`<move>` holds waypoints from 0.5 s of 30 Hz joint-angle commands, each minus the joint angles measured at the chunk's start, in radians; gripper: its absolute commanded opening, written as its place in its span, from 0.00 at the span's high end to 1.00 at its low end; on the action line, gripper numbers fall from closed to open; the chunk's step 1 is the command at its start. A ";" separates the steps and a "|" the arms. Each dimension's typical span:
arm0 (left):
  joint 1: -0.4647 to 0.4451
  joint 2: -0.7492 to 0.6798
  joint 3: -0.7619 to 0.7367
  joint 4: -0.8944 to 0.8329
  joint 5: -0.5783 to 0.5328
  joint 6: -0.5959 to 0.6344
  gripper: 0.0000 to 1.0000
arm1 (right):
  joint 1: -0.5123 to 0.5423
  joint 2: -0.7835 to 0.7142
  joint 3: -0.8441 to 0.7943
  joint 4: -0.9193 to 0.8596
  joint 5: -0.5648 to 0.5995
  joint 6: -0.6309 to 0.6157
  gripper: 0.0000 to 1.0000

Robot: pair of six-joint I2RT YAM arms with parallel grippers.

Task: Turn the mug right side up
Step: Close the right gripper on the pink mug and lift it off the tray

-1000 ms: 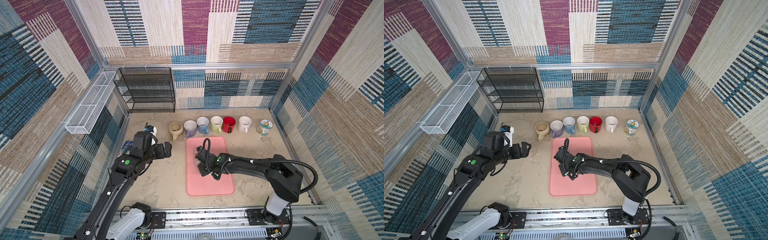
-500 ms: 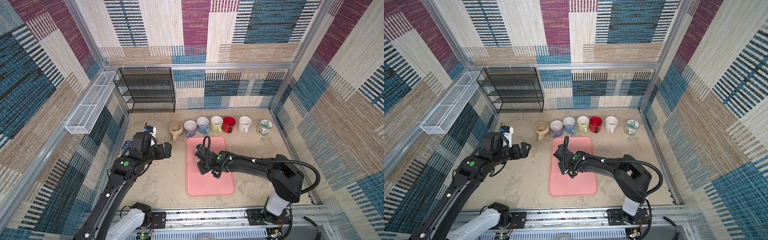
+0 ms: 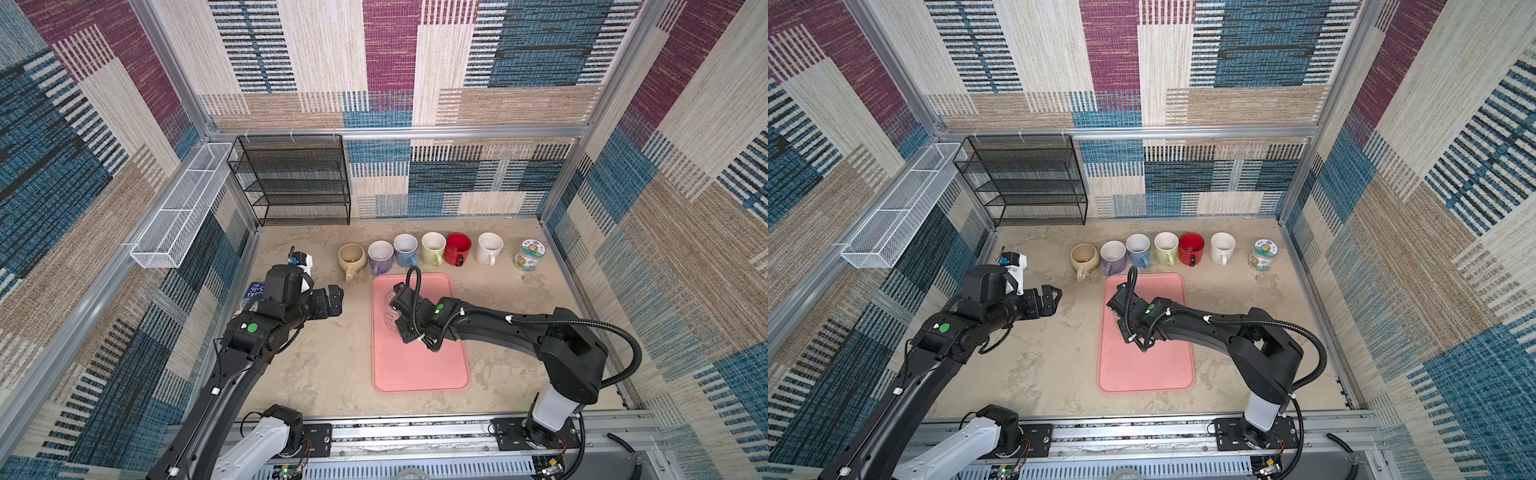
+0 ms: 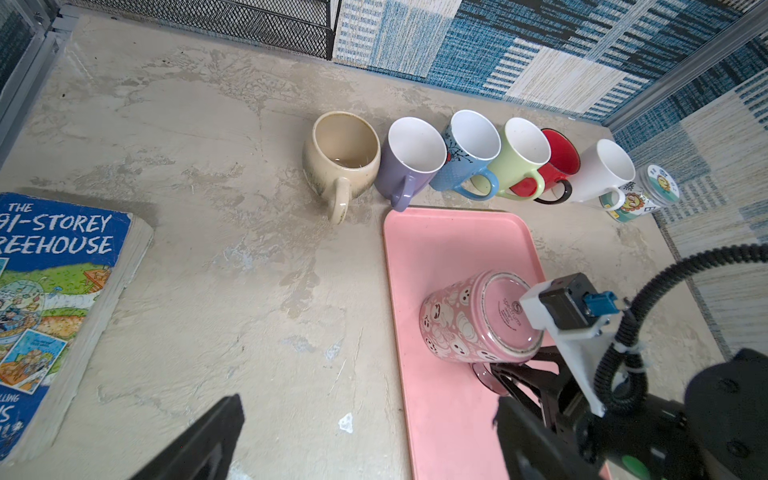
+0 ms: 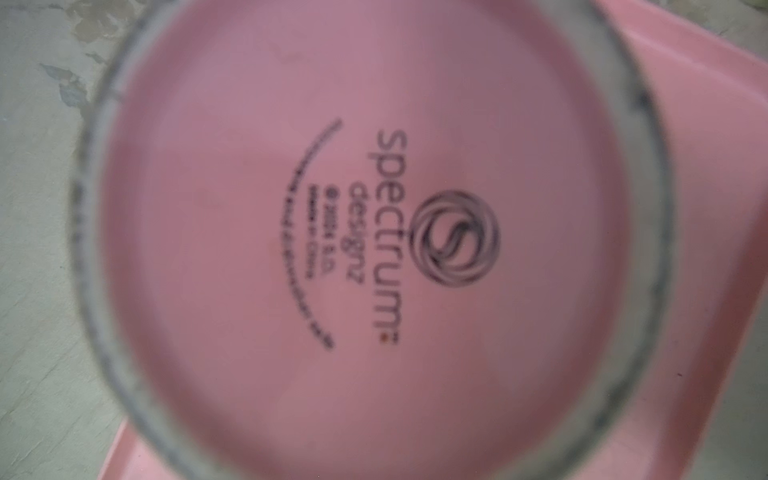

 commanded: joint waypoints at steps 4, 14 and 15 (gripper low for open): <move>0.001 -0.005 -0.002 0.020 0.011 0.018 0.00 | -0.002 0.015 0.015 0.002 0.026 -0.013 0.86; 0.000 0.008 -0.004 0.023 -0.007 -0.006 0.00 | -0.013 -0.025 0.017 0.012 0.033 -0.034 1.00; 0.000 0.013 -0.002 0.022 -0.008 -0.012 0.00 | -0.017 -0.040 0.008 0.022 0.030 -0.034 1.00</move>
